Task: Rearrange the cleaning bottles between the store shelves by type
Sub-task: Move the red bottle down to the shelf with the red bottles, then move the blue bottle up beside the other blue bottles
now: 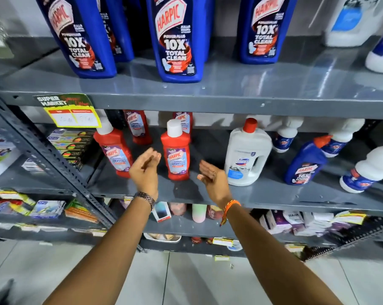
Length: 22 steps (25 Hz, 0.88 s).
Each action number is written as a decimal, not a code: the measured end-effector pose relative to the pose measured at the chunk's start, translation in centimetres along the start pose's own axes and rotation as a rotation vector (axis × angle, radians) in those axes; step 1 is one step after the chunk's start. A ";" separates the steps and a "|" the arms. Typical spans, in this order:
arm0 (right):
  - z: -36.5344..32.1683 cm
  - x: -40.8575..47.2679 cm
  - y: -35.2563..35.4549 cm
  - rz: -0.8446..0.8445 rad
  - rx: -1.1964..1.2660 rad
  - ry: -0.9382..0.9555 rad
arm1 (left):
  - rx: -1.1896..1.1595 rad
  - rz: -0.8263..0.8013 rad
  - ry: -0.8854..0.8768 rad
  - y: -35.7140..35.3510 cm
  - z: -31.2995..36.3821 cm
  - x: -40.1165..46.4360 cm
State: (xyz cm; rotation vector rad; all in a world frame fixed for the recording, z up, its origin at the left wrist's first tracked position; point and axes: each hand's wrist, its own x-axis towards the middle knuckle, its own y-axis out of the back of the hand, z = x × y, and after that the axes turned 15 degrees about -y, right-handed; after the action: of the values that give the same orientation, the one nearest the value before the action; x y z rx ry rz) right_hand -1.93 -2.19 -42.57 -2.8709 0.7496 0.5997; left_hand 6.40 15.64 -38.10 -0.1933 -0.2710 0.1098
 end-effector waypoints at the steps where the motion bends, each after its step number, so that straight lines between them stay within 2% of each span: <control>1: 0.4 -1.6 1.2 0.039 -0.006 -0.004 | 0.007 0.064 -0.019 -0.3 0.3 -1.5; 3: 1.2 -4.9 4.1 0.091 0.009 0.045 | 0.021 0.091 -0.052 -1.3 0.4 -4.6; 5: 2.2 -7.2 7.9 0.169 0.054 0.115 | 0.031 0.015 -0.061 -3.2 0.2 -7.8; 7: 2.4 -8.7 12.9 0.271 0.135 0.124 | 0.028 -0.118 -0.044 -6.1 0.2 -11.3; 13: 0.9 -9.4 26.9 0.510 0.164 0.205 | 0.045 -0.644 0.038 -16.8 -0.7 -19.1; 16: -0.3 -6.9 31.8 0.484 0.163 0.205 | 0.109 -0.831 0.085 -22.1 -3.2 -21.7; 22: -2.7 -2.0 35.9 0.238 -0.105 0.200 | 0.286 -0.842 0.125 -29.6 -10.5 -20.5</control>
State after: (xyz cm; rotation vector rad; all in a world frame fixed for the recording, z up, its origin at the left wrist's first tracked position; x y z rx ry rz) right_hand -20.22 -33.15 -39.70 -2.9928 1.1335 0.3888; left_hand -7.97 -17.80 -47.18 0.2072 -0.1918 -0.6934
